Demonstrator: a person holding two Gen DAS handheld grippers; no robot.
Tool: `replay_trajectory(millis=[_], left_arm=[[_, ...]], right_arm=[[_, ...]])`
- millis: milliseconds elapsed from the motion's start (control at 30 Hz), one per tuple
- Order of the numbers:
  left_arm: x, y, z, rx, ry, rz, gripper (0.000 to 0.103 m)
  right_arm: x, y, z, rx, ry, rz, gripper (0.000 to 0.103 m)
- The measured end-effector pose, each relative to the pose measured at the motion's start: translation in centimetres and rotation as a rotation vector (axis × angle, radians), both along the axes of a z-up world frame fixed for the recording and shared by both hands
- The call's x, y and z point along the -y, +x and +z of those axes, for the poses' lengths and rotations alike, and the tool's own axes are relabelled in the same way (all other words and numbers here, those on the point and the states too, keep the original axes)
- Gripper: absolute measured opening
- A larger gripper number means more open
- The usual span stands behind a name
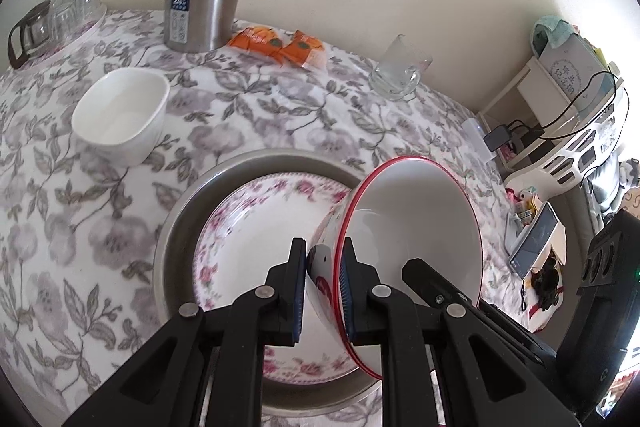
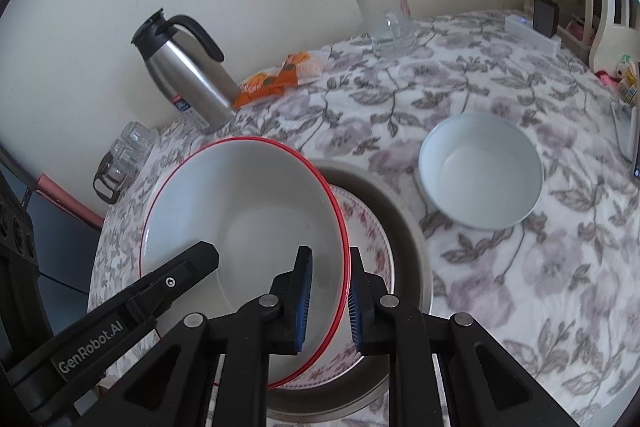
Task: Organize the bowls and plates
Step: 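Lift the strawberry bowl with both tools and carry it over the steel tray, then lower the strawberry bowl onto the pink-rose plate with both tools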
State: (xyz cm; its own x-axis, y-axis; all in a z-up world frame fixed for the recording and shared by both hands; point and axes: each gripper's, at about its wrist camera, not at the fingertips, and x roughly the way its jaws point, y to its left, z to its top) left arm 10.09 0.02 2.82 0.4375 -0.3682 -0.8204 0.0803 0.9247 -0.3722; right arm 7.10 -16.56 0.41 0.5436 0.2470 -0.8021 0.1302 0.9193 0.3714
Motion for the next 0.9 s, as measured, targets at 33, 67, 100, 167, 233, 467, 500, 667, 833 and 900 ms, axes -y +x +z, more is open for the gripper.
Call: replay_trajectory(millis=[33,67,100,167,233,467,500,667,833,900], left_arm=[[-0.2,-0.1,-0.2,-0.007,-0.004,0.002,0.016],[-0.4,-0.2,-0.5,-0.015,-0.007,0.006,0.016],[-0.6,-0.3,-0.8,-0.024,-0.009,0.010,0.016],[-1.0,-0.5,-1.2,-0.038,-0.008,0.018,0.016],[-1.5,-0.4,-1.6,-0.054,-0.009,0.032,0.016],[-2.8,-0.1,-1.9,-0.060,0.000,0.066,0.016],[-2.9,-0.1,-1.9,-0.062,0.000,0.068,0.016],[-2.9,0.4,-2.4,-0.075,-0.001,0.074,0.016],[-2.3,0.9,-2.8,-0.084,0.008,0.062,0.016],[-2.2,1.1,-3.0,-0.089,0.008,0.063,0.016]], right_arm=[[-0.2,0.0,-0.2,-0.006,-0.004,0.006,0.018],[-0.4,0.0,-0.3,-0.013,-0.005,0.012,0.018],[-0.5,0.0,-0.5,-0.021,-0.003,0.014,0.018],[-0.9,0.1,-0.9,-0.036,-0.001,0.019,0.018],[-1.3,0.2,-1.4,-0.051,0.004,0.027,0.018],[-2.3,0.8,-2.3,-0.068,0.028,0.044,0.018],[-2.4,0.9,-2.3,-0.069,0.028,0.045,0.018],[-2.3,1.4,-2.8,-0.077,0.030,0.042,0.018],[-1.9,2.1,-3.0,-0.083,0.018,0.035,0.018],[-1.8,2.3,-3.1,-0.083,0.019,0.038,0.018]])
